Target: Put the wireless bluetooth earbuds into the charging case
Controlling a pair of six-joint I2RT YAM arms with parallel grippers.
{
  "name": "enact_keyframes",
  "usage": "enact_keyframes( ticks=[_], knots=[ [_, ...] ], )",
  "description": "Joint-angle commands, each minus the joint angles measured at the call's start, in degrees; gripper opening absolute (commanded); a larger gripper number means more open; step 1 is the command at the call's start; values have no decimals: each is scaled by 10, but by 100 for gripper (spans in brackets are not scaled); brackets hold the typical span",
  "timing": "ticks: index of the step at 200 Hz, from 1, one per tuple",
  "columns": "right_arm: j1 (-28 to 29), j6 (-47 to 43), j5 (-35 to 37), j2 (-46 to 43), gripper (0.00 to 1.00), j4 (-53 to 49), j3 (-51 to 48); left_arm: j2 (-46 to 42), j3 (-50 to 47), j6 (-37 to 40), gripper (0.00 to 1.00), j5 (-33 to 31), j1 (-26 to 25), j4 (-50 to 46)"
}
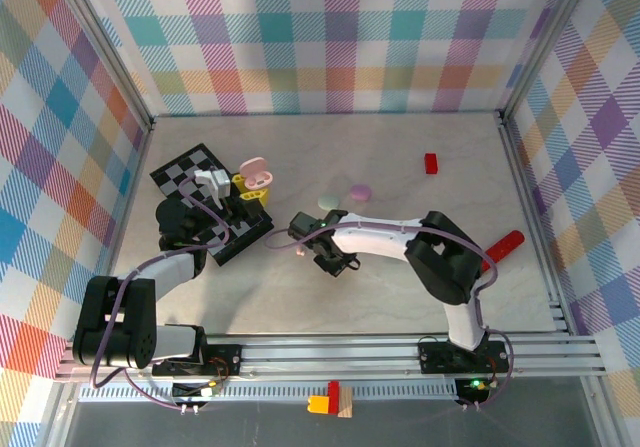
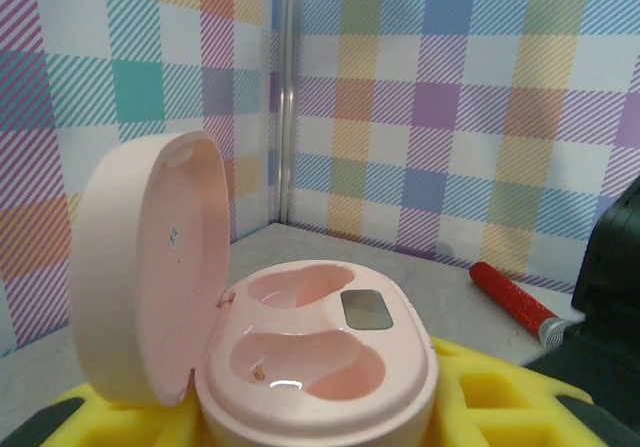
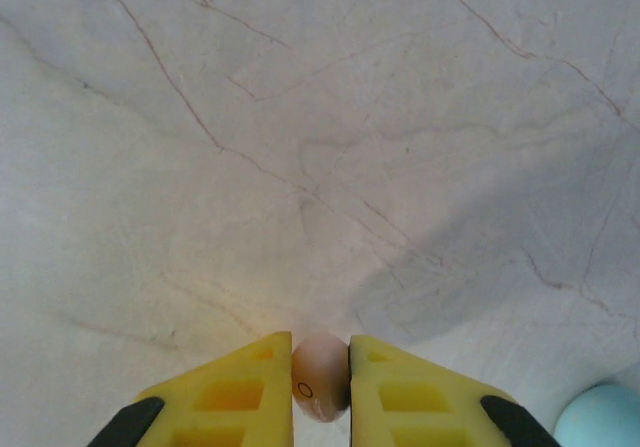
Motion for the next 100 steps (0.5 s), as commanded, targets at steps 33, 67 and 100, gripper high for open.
enact_keyframes(
  ticks=[33, 67, 100],
  knots=[
    [-66, 57, -153, -217, 15, 60, -53, 9, 6, 29, 38, 17, -25, 31],
    [-122, 77, -286, -306, 15, 97, -43, 5, 15, 89, 38, 17, -57, -44],
    [-151, 80, -393, -333, 16, 108, 6, -20, 33, 192, 38, 9, -105, -189]
  ],
)
